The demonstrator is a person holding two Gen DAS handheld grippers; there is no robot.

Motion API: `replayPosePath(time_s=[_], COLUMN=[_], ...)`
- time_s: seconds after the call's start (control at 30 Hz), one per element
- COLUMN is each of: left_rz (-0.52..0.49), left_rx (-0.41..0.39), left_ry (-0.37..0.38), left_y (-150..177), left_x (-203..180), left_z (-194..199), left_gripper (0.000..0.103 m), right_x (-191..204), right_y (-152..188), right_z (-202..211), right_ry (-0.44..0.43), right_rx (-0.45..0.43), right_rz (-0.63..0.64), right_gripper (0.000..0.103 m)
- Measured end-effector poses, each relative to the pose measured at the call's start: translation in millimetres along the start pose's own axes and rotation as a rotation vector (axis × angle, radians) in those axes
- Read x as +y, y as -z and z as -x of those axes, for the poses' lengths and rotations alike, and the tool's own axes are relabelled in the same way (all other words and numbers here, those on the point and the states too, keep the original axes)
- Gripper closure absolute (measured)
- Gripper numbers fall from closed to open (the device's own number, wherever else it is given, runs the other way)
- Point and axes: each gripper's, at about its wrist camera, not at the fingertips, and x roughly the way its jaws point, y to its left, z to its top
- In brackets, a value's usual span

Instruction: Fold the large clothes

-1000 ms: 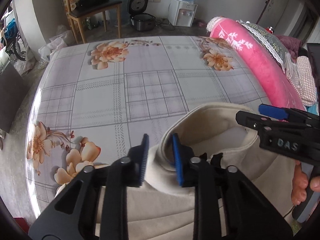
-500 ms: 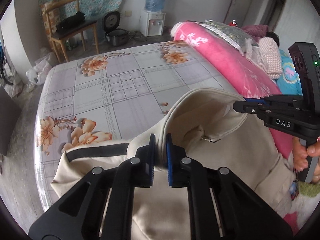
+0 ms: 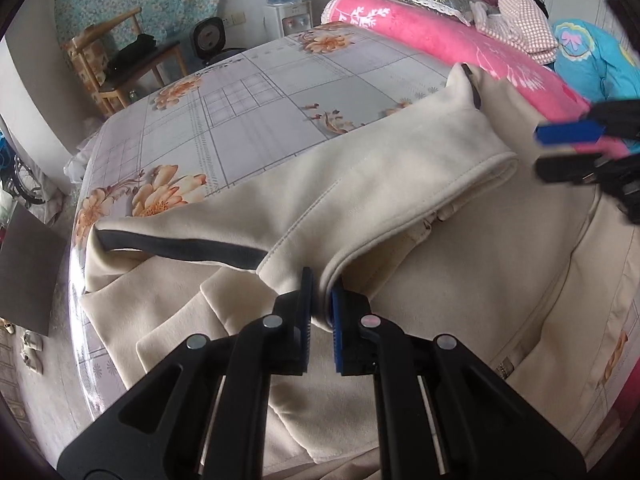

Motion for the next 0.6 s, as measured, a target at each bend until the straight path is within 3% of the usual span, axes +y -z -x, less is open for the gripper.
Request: replayPosePath(time_s=[0.1,0.17,0.3,0.4,0.53,0.6], left_rz=[0.000,0.016,0.074,0.128,0.178,0.202], left_rx=[0.004,0.006,-0.012,-0.051,-0.152,-0.169], left_ry=[0.010,0.025,0.087,0.149,0.219,0.209], left_y=[-1,-2,3,10,-1,-18], left_x=[1,4,16,30,44,46], left_z=[0,0,12,31,54,50], left_gripper=[0.095,0.094,0.087,0.087,0.085,0.083], right_x=[3,6,15,14,17,19], right_y=[-19,-34,-45,-32,-18,-16], right_z=[27,19,-41,-82,-81,-81], right_ry=[-0.150,-0.176,-0.150,-0.159,-0.177,-0.171], right_rx=[-0.109,-0.130,-0.043,0.059,0.029,0.026], right_rz=[-0.039,-0.068,-0.068,-0.114,-0.140,-0.136], right_gripper=[0.058,0.058,0.073,0.076,0.076,0.076])
